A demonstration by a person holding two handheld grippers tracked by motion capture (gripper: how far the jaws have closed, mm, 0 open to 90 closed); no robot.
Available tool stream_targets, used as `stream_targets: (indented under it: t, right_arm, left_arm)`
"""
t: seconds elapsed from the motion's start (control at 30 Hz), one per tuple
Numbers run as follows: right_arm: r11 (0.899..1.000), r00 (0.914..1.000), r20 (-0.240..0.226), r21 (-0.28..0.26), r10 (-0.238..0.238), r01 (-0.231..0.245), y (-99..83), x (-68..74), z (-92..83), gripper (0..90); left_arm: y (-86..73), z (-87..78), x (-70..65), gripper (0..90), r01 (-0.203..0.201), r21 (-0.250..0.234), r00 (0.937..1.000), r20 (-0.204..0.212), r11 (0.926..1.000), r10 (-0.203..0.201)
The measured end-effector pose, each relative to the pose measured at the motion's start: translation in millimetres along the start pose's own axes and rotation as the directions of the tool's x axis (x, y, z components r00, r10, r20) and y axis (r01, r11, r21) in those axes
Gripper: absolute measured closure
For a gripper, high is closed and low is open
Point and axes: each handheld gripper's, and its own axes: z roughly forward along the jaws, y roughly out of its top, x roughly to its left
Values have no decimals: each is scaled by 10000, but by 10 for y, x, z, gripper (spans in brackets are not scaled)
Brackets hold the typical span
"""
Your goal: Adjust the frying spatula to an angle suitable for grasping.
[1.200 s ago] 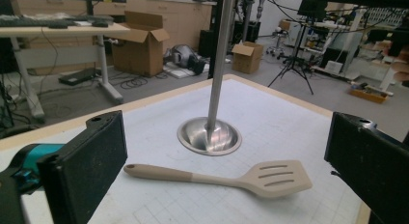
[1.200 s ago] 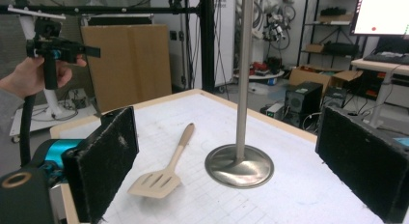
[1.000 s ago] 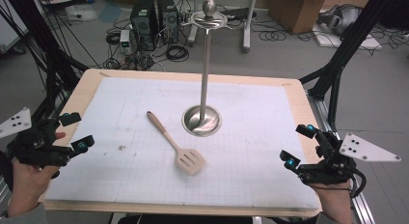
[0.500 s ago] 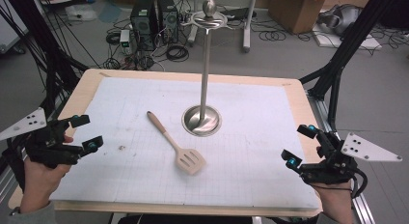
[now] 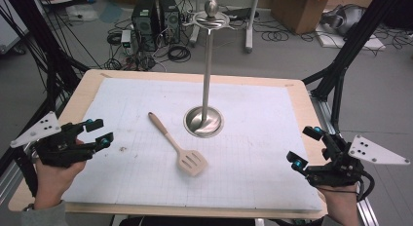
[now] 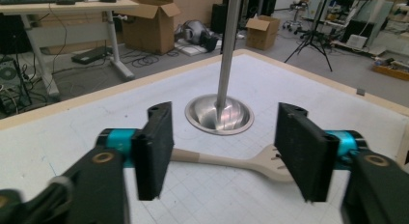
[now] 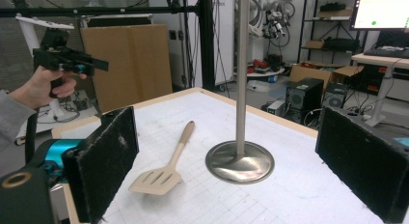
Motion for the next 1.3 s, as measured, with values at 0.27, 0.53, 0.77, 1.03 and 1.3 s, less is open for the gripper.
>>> stream_targets:
  t: [0.27,0.53,0.77,1.03,1.3]
  right_arm:
    - [10000,9999,114,-17,31,-31,-12,24,-67,69]
    - [9999,9997,242,97,-71,69,-33,63,-170,69]
    - [9999,9995,278,-26,-122,123,-56,92,-268,69]
    - [9996,9997,24,157,-227,227,-90,125,-251,69]
    - [9993,9996,-45,217,-291,292,-96,164,-248,69]
  left_arm:
    - [-88,183,33,641,161,423,9999,-12,9990,-161]
    - [-166,404,87,783,-203,802,9991,-350,9966,232]
    - [-256,491,181,884,-397,489,9980,-476,9980,420]
    - [-370,642,242,888,-306,131,9951,-933,9994,317]
    - [-421,832,227,894,-625,773,9925,-1004,9951,701]
